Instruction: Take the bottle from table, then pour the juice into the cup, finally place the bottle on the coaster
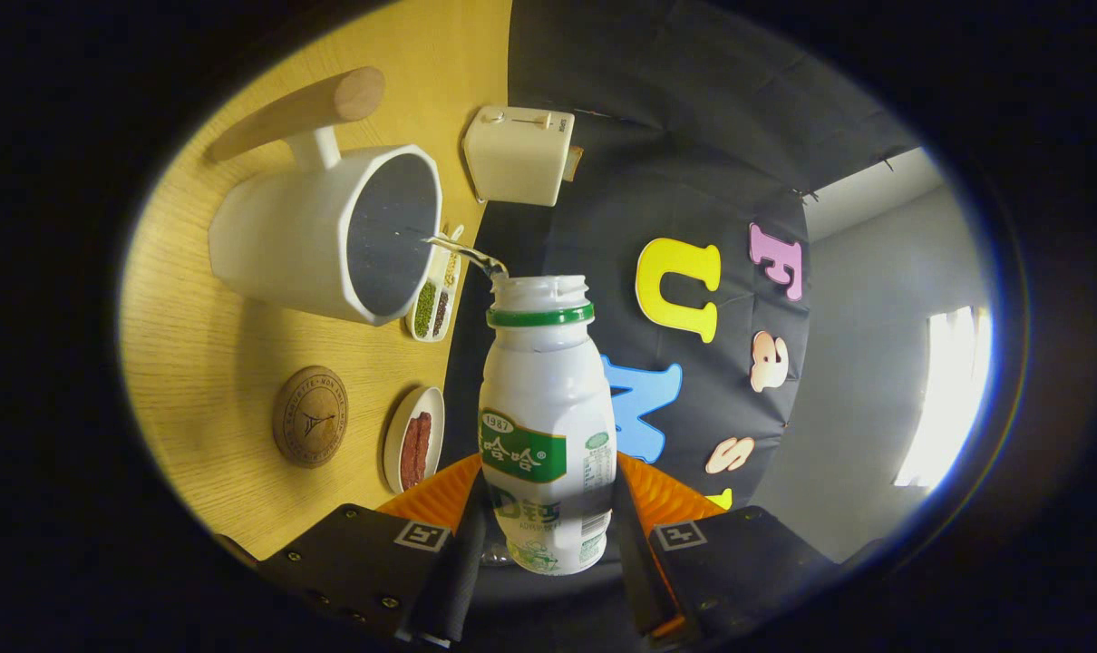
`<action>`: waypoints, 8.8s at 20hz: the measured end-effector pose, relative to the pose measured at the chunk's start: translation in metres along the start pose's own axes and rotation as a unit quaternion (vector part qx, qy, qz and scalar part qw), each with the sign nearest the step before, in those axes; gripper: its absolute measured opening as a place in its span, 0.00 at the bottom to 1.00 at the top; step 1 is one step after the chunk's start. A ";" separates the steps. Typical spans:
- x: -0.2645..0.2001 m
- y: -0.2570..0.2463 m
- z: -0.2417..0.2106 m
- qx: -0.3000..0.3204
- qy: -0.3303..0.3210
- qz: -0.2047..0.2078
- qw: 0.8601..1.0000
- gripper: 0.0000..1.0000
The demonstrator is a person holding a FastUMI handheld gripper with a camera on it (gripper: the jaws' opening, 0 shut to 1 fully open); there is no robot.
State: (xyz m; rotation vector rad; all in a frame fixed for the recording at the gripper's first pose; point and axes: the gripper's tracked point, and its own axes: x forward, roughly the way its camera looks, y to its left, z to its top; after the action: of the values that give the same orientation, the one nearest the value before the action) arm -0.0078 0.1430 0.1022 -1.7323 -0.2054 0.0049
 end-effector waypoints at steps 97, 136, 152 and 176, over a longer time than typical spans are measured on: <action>0.001 0.000 0.004 0.116 -0.021 0.013 0.993 0.67; 0.048 0.091 0.004 0.746 0.005 0.197 0.636 0.67; 0.045 0.103 0.001 0.772 -0.011 0.197 0.604 0.71; 0.046 0.110 0.004 0.776 -0.012 0.203 0.596 0.86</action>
State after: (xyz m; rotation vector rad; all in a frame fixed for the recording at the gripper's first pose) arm 0.0522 0.1364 -0.0012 0.0556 0.1907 0.4266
